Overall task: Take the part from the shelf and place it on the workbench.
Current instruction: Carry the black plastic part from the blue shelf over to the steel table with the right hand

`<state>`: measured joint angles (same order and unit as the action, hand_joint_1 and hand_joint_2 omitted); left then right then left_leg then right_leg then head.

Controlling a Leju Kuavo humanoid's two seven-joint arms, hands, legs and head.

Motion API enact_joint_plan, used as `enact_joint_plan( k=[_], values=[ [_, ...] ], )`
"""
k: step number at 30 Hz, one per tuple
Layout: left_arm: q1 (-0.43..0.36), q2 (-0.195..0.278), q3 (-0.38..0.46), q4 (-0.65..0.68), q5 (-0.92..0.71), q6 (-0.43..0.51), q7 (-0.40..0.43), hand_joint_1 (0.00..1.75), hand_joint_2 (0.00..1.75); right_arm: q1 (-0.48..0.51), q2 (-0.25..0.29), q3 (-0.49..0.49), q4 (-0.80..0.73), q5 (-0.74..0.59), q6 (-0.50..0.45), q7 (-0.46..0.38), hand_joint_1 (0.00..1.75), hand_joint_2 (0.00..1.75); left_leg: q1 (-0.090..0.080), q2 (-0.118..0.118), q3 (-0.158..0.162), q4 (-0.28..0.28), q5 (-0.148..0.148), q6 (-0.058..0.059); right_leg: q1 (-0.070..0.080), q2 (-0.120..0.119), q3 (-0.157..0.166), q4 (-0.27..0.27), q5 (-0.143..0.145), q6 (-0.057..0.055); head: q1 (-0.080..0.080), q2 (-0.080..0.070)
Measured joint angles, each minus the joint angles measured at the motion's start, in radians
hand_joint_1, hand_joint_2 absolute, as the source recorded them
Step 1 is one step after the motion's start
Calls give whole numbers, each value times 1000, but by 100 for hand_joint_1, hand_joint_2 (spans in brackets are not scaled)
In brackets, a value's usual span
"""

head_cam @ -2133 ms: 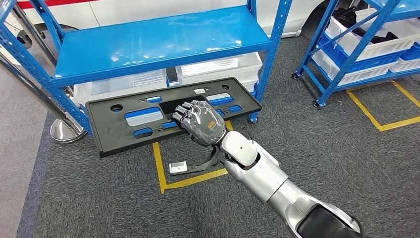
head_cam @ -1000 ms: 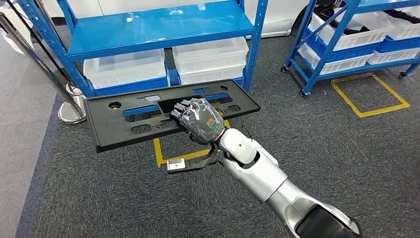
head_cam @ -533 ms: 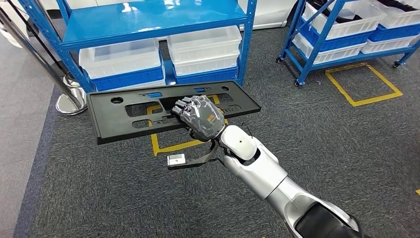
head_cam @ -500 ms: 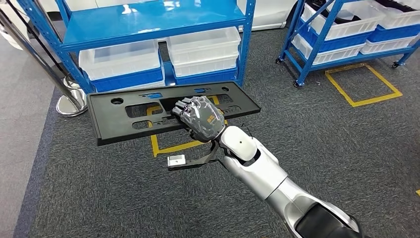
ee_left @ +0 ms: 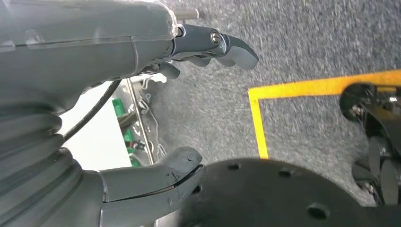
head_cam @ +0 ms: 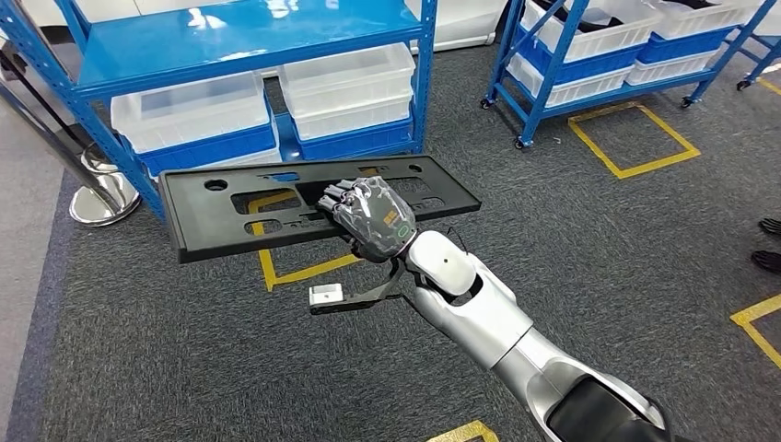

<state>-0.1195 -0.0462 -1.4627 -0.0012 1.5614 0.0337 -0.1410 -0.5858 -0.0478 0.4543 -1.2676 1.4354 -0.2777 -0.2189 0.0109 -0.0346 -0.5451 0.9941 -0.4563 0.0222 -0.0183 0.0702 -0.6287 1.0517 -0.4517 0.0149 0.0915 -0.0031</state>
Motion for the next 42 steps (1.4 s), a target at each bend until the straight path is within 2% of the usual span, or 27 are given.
enact_joint_plan(
  k=[1,3,5,6,7,8,10,12,14,16,18,19,20,21,22,23,25,27,29,31,33,35,36,37,38,40,42],
  values=[
    [-1,-2,2,0,0,1,1,0,175,-2,0,-2,0,0,0,0,175,175,3,13,1,-9,7,7,3,-15,-16,30,-21,3,1,0],
    [-2,-2,3,0,0,2,1,0,175,-4,0,-3,1,-1,2,0,175,175,2,37,-4,-12,12,14,3,-51,-70,146,-84,7,2,0],
    [-1,-3,6,0,0,2,1,0,175,-2,-1,-4,3,-1,3,1,175,175,1,60,-12,-5,12,14,2,-63,-112,241,-113,12,1,0],
    [-2,-3,7,0,0,1,1,0,175,-1,-1,-4,4,-1,4,0,175,175,0,70,-15,-1,11,13,2,-66,-108,240,-103,13,2,0],
    [-2,-4,8,0,0,1,1,0,175,0,-1,-4,5,-1,4,0,175,175,0,81,-18,4,10,12,2,-72,-84,200,-77,13,1,0],
    [-3,-5,8,0,0,1,1,0,175,-1,-1,-5,6,-1,4,0,175,175,0,90,-20,10,7,10,3,-86,-46,132,-47,12,2,0],
    [-4,-6,9,0,0,1,1,0,175,-3,-1,-7,5,-2,4,0,175,175,-5,106,-24,21,1,2,9,-117,14,20,-14,2,1,0],
    [-5,-7,10,0,0,1,1,0,175,-4,-1,-10,5,-2,4,0,175,175,-10,121,-25,27,-2,-8,16,-120,23,-7,-11,-13,1,0],
    [-6,-7,11,0,0,1,1,0,175,-5,-1,-13,5,-2,5,0,175,175,-8,131,-25,28,-4,-18,13,-99,19,-11,-4,-25,1,0],
    [-6,-7,15,0,0,0,1,0,175,-7,-1,-14,5,-3,6,0,175,175,-5,104,-40,67,-38,-28,7,-83,17,-17,5,-38,1,0],
    [-5,-7,20,0,0,-1,2,0,175,-9,0,-15,5,-4,7,0,175,175,-1,62,-88,179,-105,-36,5,-66,11,-19,11,-46,1,0],
    [-4,-7,23,0,0,-2,2,0,175,-8,1,-15,5,-4,9,0,175,175,0,51,-117,244,-133,-38,6,-57,8,-18,13,-47,1,0],
    [-3,-7,25,0,0,-2,3,0,175,-7,1,-15,5,-4,10,0,175,175,0,46,-136,287,-145,-39,6,-46,5,-17,15,-47,1,0],
    [-2,-7,26,0,0,-2,4,0,175,-6,1,-15,6,-2,11,1,175,175,0,43,-140,297,-138,-38,7,-34,3,-15,16,-46,1,0],
    [-1,-7,27,0,0,-3,6,0,175,-5,1,-15,6,1,11,3,175,175,0,40,-126,268,-112,-35,7,-21,2,-13,17,-45,1,0],
    [-1,-7,28,0,0,-4,7,0,175,-6,1,-15,5,4,10,6,175,175,0,30,-96,207,-74,-30,7,-9,1,-11,18,-44,1,0],
    [1,-3,30,1,0,-5,8,0,175,-8,1,-15,5,15,7,15,175,175,1,-20,-36,80,-24,-18,5,13,-4,-9,21,-37,1,0],
    [2,0,31,2,0,-7,8,0,175,-11,1,-15,5,30,5,23,175,175,-1,-51,-17,30,-17,-11,-2,34,-14,-9,29,-23,1,0],
    [0,-1,32,2,0,-11,9,0,175,-12,0,-14,5,48,4,31,175,175,-2,-30,-15,20,-10,-5,-6,52,-21,-14,38,-7,1,0],
    [0,-2,32,2,0,-14,9,0,175,-15,-3,-14,6,60,1,39,175,175,3,-3,-9,4,1,6,-1,18,-35,9,20,2,2,0],
    [1,-3,32,2,0,-14,10,0,175,-20,-5,-14,7,64,-2,45,175,175,3,25,-8,-4,7,12,3,-41,-81,107,-40,8,4,0],
    [4,-2,32,2,0,-14,10,0,175,-21,-5,-12,10,68,-2,49,175,175,1,52,-12,-3,7,13,0,-63,-134,225,-90,14,4,0],
    [4,-2,32,2,0,-15,11,0,175,-20,-5,-11,12,71,-2,51,175,175,0,66,-13,-1,7,13,-1,-65,-142,249,-92,16,4,0],
    [4,-2,32,2,0,-16,13,0,175,-20,-6,-10,14,74,-2,53,175,175,0,78,-14,1,6,12,-2,-68,-129,231,-75,17,4,0],
    [4,-3,32,2,0,-17,14,0,175,-21,-6,-10,15,77,-2,54,175,175,0,90,-15,4,4,10,-2,-76,-96,177,-46,16,4,0],
    [3,-3,32,2,0,-19,17,0,175,-25,-7,-9,16,80,-2,55,175,175,-3,111,-16,12,-3,2,4,-111,-20,42,-3,8,4,0],
    [1,-2,32,2,0,-19,19,0,175,-28,-8,-8,16,80,-2,55,175,175,-8,127,-15,18,-9,-8,11,-125,10,-16,6,-4,3,0]
  ],
)
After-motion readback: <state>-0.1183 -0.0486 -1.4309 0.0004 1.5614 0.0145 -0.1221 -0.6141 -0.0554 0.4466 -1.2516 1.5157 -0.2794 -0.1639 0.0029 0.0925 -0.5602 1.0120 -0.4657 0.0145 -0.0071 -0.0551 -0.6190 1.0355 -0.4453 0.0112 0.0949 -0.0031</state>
